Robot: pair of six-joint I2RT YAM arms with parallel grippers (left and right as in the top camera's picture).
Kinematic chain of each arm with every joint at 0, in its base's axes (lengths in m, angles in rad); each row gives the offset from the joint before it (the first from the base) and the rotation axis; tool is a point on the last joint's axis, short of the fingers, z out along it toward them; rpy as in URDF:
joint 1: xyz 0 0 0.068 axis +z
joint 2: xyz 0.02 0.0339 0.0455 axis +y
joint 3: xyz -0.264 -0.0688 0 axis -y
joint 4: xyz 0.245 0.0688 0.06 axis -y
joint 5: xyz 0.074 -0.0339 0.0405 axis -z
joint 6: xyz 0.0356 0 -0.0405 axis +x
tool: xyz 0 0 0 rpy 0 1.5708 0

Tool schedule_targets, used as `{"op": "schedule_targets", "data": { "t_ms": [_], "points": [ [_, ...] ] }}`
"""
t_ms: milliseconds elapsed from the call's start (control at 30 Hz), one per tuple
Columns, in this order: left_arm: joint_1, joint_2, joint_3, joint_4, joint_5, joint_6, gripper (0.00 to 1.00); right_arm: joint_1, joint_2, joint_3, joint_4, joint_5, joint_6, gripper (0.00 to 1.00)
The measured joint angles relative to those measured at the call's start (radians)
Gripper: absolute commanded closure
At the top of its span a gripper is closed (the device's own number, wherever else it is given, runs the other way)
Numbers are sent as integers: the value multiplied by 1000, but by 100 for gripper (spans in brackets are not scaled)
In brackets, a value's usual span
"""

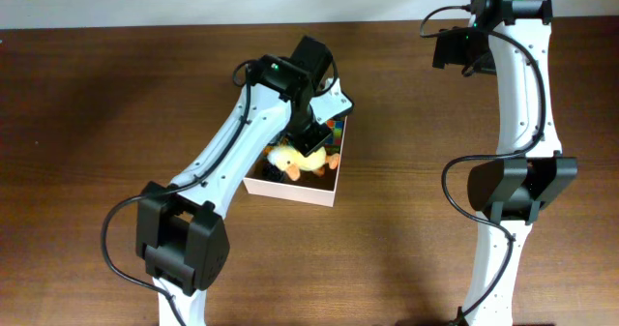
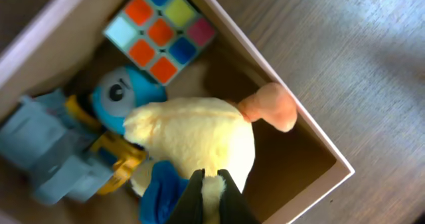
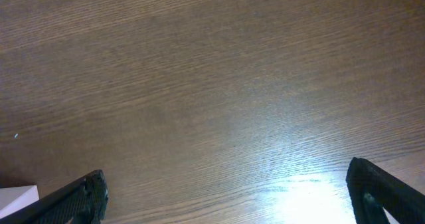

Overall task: Pack container
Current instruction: 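Lower the duck into the box beside the cube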

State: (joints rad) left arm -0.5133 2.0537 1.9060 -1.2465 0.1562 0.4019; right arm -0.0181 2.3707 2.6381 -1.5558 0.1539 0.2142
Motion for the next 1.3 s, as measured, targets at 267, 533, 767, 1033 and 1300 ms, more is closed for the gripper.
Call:
{"op": "schedule_targets", "data": {
  "t_ms": [267, 533, 767, 1033, 1300],
  "points": [
    [0, 3, -91, 79, 24, 3, 98, 0, 0, 0, 0, 0, 0, 1],
    [0, 90, -128, 114, 32, 3, 97, 0, 0, 0, 0, 0, 0, 1],
    [-1, 122, -130, 114, 51, 4, 68, 0, 0, 0, 0, 0, 0, 1],
    [-1, 122, -130, 114, 54, 6, 67, 0, 0, 0, 0, 0, 0, 1],
    [-1, 124, -98, 112, 53, 7, 53, 0, 0, 0, 0, 0, 0, 1]
  ]
}}
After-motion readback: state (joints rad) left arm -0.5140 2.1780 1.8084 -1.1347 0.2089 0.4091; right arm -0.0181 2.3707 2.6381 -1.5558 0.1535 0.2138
